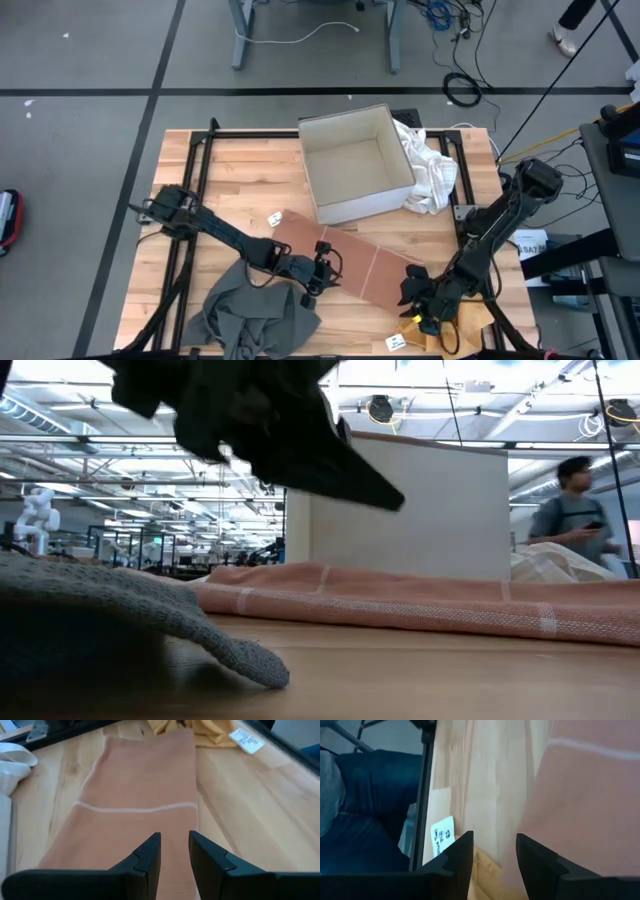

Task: Fold towel
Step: Fold the brown towel

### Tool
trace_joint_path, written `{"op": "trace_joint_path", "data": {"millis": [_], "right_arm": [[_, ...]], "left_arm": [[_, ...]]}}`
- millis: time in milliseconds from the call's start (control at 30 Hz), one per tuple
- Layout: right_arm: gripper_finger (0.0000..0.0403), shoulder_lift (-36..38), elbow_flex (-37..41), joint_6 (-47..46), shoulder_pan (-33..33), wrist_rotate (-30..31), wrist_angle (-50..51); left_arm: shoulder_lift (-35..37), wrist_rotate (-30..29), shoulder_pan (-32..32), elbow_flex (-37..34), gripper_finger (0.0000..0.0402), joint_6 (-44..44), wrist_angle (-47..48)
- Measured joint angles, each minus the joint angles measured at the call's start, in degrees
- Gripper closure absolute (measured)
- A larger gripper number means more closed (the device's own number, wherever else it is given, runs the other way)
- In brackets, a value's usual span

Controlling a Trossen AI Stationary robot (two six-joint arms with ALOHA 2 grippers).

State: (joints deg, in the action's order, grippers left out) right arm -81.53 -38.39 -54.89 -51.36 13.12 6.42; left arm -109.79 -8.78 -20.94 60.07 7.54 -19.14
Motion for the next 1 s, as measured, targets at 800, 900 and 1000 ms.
{"op": "trace_joint_path", "data": {"millis": [800, 900, 1000], "right_arm": [[0.0268, -15.5, -12.0, -4.0, -1.1, -2.3, 18.2], [0.0268, -16.4, -12.2, -4.8, -0.8, -1.8, 17.9], [0.0273, -16.6, -12.2, -5.3, -0.8, -1.7, 17.9]], "left_arm": [[-7.4, 4.1, 1.0, 2.8, 0.0296, 0.1, -8.8], [-7.4, 4.0, 1.2, 2.8, 0.0296, 0.0, -7.6], [-7.4, 3.6, 1.5, 2.8, 0.0296, 0.3, -4.2]]}}
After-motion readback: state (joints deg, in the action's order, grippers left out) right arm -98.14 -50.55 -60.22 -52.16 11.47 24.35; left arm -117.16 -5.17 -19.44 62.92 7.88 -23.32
